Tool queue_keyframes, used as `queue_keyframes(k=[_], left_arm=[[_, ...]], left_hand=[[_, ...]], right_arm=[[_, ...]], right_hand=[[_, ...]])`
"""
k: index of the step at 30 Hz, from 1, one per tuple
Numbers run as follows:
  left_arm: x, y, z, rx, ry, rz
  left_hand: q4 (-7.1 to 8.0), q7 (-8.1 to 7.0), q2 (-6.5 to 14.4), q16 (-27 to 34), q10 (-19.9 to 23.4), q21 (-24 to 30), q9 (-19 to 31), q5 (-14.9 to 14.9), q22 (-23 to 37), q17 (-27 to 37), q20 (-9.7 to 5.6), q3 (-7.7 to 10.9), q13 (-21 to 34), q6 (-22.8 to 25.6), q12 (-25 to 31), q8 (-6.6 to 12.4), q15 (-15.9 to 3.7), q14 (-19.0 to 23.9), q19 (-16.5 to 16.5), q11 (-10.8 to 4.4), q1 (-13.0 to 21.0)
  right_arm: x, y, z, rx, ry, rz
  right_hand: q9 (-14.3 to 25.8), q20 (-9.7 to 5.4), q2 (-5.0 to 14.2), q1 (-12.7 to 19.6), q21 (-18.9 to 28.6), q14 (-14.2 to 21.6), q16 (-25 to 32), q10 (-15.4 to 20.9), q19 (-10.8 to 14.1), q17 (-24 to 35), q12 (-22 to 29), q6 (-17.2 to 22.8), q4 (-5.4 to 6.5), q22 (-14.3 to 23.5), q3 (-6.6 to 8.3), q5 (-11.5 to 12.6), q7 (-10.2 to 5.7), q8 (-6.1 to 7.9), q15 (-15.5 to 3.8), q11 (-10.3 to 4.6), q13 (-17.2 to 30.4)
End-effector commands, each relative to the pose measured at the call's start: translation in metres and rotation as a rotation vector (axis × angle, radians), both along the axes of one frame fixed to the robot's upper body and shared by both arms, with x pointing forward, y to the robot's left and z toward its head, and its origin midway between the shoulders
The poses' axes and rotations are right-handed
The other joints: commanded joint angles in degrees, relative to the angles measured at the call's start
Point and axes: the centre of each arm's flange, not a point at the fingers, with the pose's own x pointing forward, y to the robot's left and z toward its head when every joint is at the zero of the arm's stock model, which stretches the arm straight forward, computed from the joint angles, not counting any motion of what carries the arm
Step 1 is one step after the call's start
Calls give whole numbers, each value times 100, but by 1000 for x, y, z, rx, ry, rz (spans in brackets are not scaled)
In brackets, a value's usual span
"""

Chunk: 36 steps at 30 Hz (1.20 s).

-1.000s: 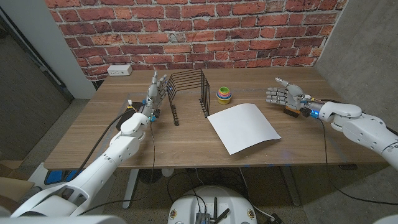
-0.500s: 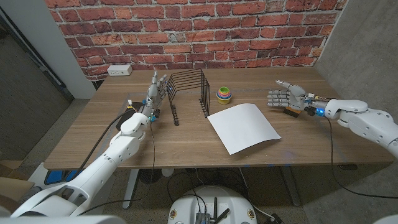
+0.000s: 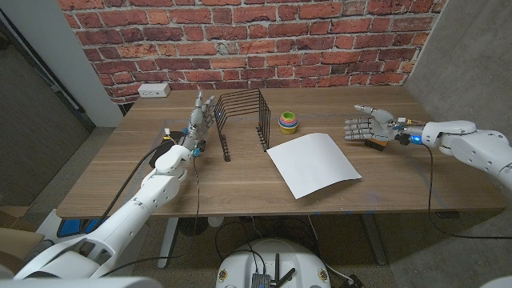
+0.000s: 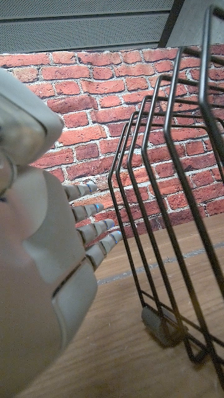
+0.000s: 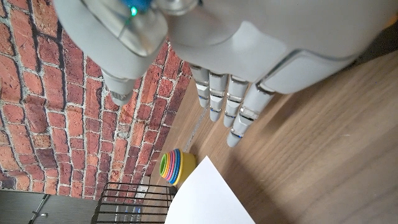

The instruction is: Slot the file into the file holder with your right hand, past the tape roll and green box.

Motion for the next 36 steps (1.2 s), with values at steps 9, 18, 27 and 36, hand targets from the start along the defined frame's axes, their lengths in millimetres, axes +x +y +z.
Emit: queue_keyframes(k=[9, 18, 27, 36], left_arm=[[0, 0, 0, 0, 0, 0], [0, 0, 0, 0, 0, 0], [0, 0, 0, 0, 0, 0], [0, 0, 0, 0, 0, 0]], left_hand=[[23, -30, 48, 32, -8, 19, 23, 45, 23, 10, -9, 25, 26, 5, 19, 16, -19, 36, 38, -46, 1], [22, -30, 48, 32, -7, 19, 23, 46, 23, 10, -12, 26, 26, 9, 19, 17, -18, 35, 38, -40, 1], [22, -30, 48, 34, -4, 19, 23, 46, 24, 11, -13, 26, 26, 9, 20, 17, -18, 40, 41, -41, 0], [21, -30, 47, 34, -5, 18, 24, 47, 24, 11, -9, 27, 26, 10, 19, 17, -19, 40, 39, -38, -1]], right_arm=[[16, -1, 10, -59, 119, 102], [24, 6, 8, -77, 139, 128], [28, 8, 4, -86, 162, 139], [33, 11, -1, -89, 194, 155]], right_hand=[[20, 9, -120, -58, -16, 34, -9, -7, 31, 2, -18, -49, 44, 10, -68, 42, 265, -22, 70, 25, -4], [18, 55, -167, -112, -119, -236, -154, -226, -202, -32, -118, -175, 79, 10, -119, 104, 214, -64, 136, 40, -19], [16, 39, -163, -123, -130, -285, -181, -261, -271, -44, -127, -225, 91, 10, -127, 126, 214, -74, 131, 36, -23], [15, -21, -157, -137, -110, -270, -179, -260, -262, -57, -118, -248, 104, 11, -135, 150, 220, -71, 68, 3, -26]])
